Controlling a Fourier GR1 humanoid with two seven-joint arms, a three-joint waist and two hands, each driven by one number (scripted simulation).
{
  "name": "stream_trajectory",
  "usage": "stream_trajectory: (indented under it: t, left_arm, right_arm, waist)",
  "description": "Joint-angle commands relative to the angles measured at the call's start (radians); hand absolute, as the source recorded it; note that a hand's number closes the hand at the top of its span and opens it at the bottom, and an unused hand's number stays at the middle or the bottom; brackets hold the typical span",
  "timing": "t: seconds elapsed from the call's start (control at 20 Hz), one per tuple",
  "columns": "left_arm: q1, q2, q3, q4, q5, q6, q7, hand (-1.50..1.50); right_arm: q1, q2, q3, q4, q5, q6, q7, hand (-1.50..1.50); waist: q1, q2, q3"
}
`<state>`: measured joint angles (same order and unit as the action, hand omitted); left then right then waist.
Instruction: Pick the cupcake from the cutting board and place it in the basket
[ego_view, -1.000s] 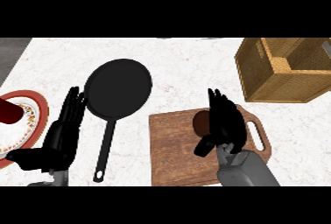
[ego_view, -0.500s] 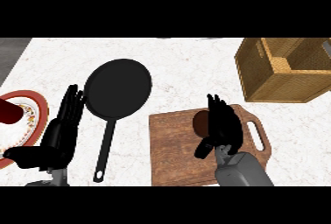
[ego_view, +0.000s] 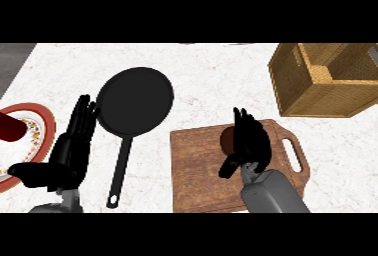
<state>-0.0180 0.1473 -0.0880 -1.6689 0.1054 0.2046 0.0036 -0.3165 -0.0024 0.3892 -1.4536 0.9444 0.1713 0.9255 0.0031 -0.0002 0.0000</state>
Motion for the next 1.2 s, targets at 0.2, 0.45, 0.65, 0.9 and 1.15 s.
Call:
stream_trajectory:
  t: [0.2, 0.45, 0.65, 0.9, 1.15]
  left_arm:
    - [-0.006, -0.037, 0.011, 0.006, -0.042, -0.016, 0.001, 0.00]
    - [0.007, -0.029, 0.013, -0.067, -0.033, -0.008, 0.044, 0.00]
    - [-0.036, -0.012, 0.063, 0.009, -0.020, -0.052, 0.025, 0.00]
    - [-0.002, -0.012, 0.043, -0.015, -0.016, -0.079, 0.013, 0.00]
    - [-0.018, -0.042, 0.016, -0.038, -0.032, -0.053, 0.005, 0.00]
  right_arm:
    - [0.037, -0.008, -0.060, 0.051, 0.008, -0.035, -0.098, -1.50]
    - [0.006, -0.033, 0.012, 0.141, 0.025, 0.035, -0.154, 1.50]
    - [-0.005, -0.004, 0.005, 0.089, 0.050, 0.065, -0.150, 1.50]
    - [-0.175, 0.002, -0.140, 0.355, 0.060, -0.058, -0.094, 1.50]
    - [-0.237, -0.085, -0.427, 0.378, 0.065, -0.167, 0.199, 1.50]
  waist:
    - [-0.002, 0.000, 0.000]
    - [0.003, 0.000, 0.000]
    - [-0.002, 0.000, 0.000]
    - [0.018, 0.007, 0.000]
    - [0.030, 0.063, 0.003]
